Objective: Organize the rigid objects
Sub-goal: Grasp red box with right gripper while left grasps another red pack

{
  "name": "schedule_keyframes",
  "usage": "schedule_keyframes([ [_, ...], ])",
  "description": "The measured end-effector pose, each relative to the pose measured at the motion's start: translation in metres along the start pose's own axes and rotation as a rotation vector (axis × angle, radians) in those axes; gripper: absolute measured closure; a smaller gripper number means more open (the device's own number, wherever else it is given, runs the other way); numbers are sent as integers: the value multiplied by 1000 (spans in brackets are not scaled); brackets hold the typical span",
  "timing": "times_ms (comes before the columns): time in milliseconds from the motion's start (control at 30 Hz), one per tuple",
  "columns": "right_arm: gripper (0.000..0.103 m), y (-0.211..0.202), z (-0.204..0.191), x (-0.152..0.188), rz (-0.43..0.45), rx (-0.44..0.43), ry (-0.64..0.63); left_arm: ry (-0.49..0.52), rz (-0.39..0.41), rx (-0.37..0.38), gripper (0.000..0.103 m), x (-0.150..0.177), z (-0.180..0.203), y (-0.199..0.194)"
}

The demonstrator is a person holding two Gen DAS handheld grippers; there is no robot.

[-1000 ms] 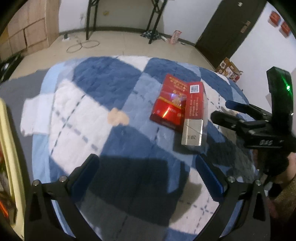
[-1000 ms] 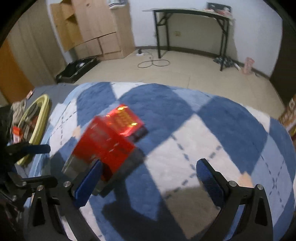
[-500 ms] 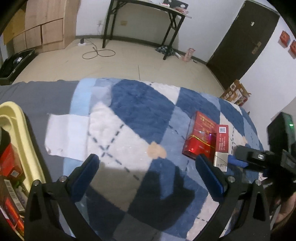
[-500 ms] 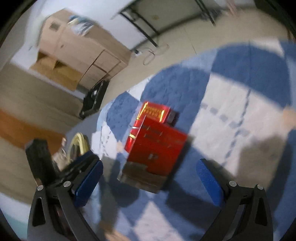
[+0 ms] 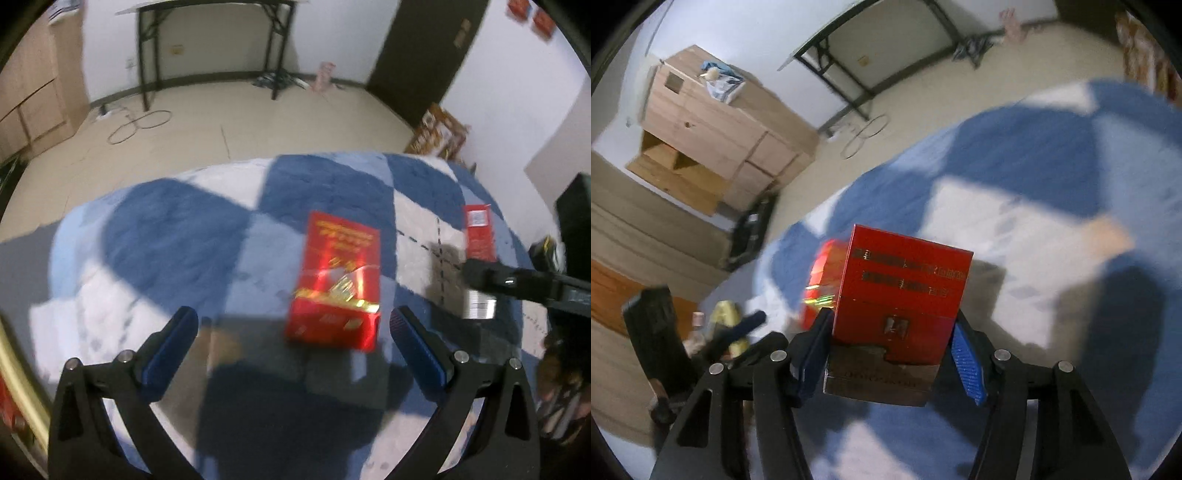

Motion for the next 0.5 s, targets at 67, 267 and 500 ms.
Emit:
schedule_keyframes([
  [67,42,-16,18,-5,14,52,-17,4,-25,10,11,-4,7,18],
  [267,42,-42,37,-1,11,107,-77,-26,-17,-49,44,-4,8,29],
  [500,42,-32,-16,6,-6,60,-224,-236,165,-41,44,26,-42,-86],
])
Point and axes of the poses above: each gripper's, at about its wrist camera, not at the fingertips, and y roughly the way its jaws point, z to its right, x to its underside, the point moved 2 cm from there along y, roughly the way its jaws point, and after that the axes turned 7 degrees about z, right-handed, at the moved point
